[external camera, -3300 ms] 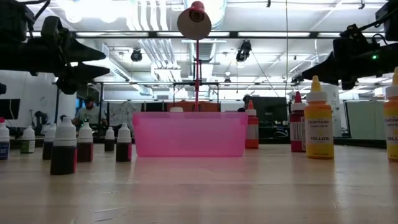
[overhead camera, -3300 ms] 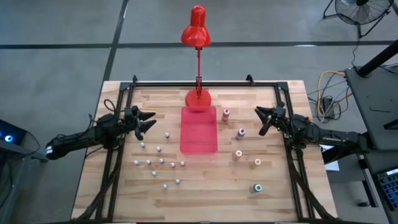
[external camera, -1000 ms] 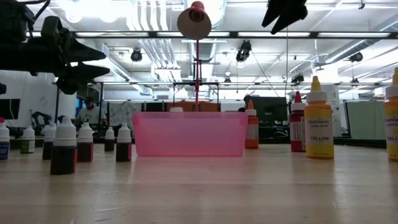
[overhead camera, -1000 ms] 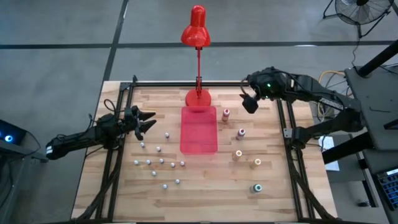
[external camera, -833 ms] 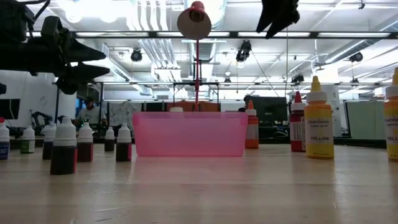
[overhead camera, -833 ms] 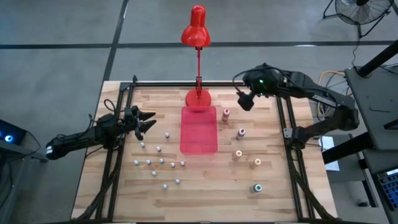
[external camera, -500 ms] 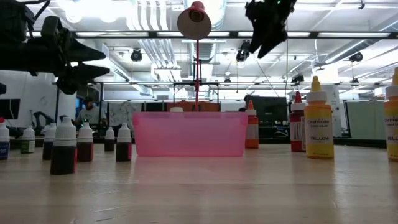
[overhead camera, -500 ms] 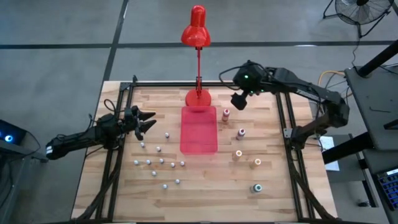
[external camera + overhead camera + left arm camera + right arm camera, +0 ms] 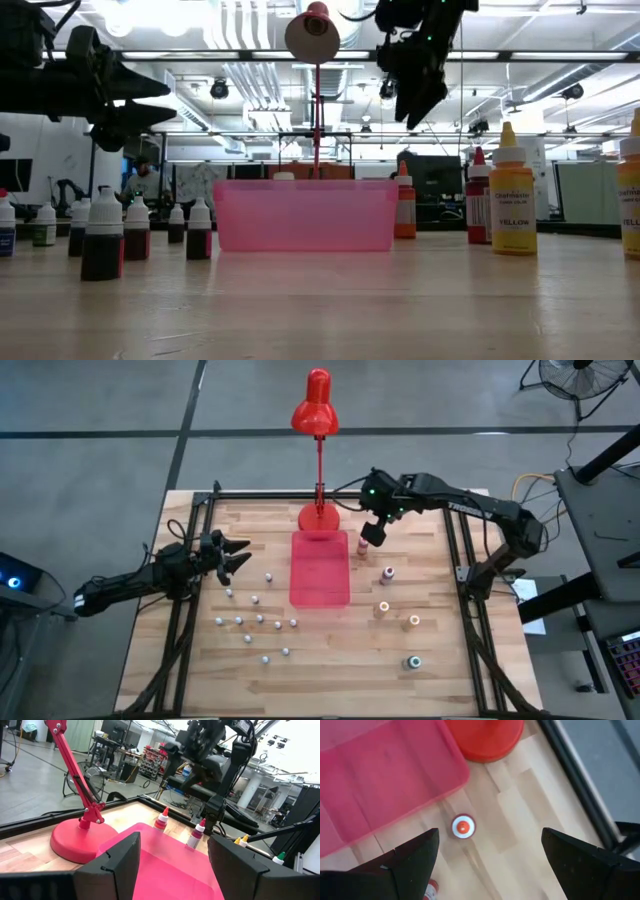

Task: Pick & Place food coloring
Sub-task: Put the big orange food coloring bottle into the pink bin

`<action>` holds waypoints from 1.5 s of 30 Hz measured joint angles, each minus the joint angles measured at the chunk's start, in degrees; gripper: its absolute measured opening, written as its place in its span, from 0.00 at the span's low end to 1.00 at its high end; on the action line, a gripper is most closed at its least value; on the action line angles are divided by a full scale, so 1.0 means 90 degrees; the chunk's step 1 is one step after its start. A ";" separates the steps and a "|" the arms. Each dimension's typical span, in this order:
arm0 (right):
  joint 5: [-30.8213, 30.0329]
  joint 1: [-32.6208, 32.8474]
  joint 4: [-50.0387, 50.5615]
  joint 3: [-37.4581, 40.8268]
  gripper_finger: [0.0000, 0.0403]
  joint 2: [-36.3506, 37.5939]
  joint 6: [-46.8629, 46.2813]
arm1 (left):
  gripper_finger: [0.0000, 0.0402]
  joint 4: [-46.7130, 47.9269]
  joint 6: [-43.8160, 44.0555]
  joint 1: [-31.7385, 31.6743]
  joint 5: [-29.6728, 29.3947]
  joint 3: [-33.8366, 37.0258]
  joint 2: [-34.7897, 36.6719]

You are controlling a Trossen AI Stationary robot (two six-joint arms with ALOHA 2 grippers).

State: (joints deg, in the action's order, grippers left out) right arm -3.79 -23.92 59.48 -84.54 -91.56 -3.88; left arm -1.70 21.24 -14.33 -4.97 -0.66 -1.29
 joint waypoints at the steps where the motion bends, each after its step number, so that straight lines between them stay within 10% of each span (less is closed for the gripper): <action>1: 0.0002 0.0009 -0.0009 0.0053 0.85 -0.0039 0.0002 | 0.51 0.0000 0.0000 -0.0001 0.0000 0.0000 0.0000; 45: 0.0131 0.0127 -0.2427 0.2039 0.83 -0.0794 0.0505 | 0.51 0.0000 0.0001 -0.0001 0.0000 0.0000 0.0001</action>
State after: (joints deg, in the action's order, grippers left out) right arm -2.61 -22.78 37.64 -66.19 -98.71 0.67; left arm -1.69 21.25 -14.34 -4.97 -0.67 -1.28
